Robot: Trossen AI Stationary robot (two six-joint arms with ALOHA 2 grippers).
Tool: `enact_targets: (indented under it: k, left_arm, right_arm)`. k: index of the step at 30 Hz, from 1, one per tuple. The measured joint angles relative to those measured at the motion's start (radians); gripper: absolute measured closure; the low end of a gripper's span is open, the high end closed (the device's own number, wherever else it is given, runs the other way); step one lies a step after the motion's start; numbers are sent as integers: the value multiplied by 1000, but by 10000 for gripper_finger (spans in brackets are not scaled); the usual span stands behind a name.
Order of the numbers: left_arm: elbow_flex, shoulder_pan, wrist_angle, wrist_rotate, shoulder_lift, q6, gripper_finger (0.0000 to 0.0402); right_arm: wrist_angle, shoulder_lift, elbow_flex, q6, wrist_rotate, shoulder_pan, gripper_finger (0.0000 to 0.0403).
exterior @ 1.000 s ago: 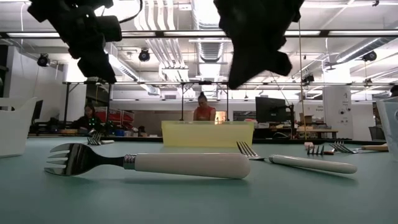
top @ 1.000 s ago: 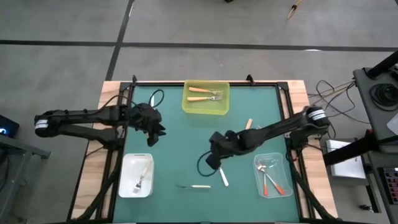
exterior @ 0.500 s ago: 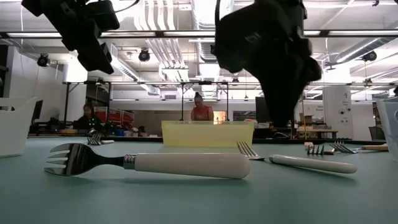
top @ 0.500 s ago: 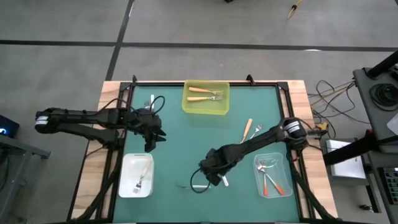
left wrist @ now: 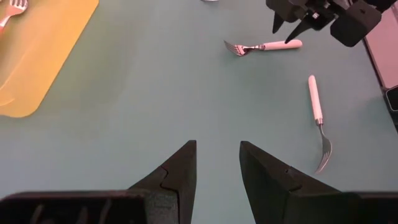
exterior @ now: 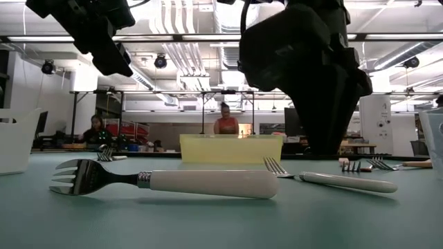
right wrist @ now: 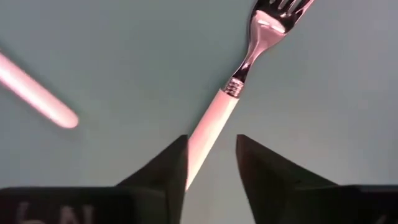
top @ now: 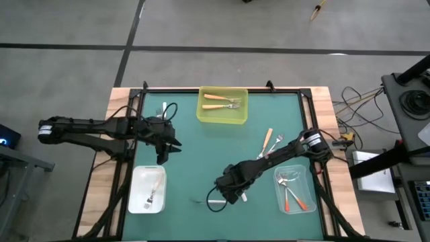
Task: Sort silverware by color (type)
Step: Put the white fork into the white bin
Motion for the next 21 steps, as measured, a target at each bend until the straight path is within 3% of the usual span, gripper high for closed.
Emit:
enact_targets:
  k: [8,21]
  left_arm:
    - [0,0,7,0,0,11,298]
    - [0,1,18,-1,0,17,298]
  right_arm:
    - [4,5,-9,-14,76,1,213]
    - [36,56,-10,-16,78,5,221]
